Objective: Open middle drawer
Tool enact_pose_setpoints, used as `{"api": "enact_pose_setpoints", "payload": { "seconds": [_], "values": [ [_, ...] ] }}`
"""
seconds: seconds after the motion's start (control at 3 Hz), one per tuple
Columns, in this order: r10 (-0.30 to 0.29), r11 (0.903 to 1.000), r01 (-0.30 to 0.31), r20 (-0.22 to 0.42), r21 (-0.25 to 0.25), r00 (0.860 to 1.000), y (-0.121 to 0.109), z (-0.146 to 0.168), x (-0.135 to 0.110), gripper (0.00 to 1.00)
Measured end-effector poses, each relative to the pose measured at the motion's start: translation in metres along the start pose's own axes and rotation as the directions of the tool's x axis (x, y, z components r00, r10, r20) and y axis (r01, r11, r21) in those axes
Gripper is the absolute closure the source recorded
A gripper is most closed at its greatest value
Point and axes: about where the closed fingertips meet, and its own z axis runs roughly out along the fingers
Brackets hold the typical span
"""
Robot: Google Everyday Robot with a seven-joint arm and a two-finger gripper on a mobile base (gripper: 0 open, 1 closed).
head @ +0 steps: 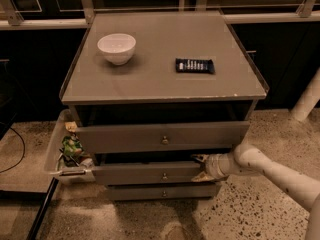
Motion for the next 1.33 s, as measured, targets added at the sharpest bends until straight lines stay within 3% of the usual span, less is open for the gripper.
{"api": "enact_pose_setpoints", "payload": {
  "seconds": [0.67, 1.0, 1.33],
  "values": [
    [0.000, 1.0000, 0.000, 0.000, 0.000, 1.000, -0.0060, -0.0072, -0.0059, 0.87],
    [0.000, 1.0000, 0.000, 0.000, 0.000, 1.000, -0.0060, -0.0072, -0.0060, 0.87],
    [0.000, 1.0000, 0.000, 0.000, 0.000, 1.000, -0.0059, -0.0072, -0.0060, 0.63]
  ]
}}
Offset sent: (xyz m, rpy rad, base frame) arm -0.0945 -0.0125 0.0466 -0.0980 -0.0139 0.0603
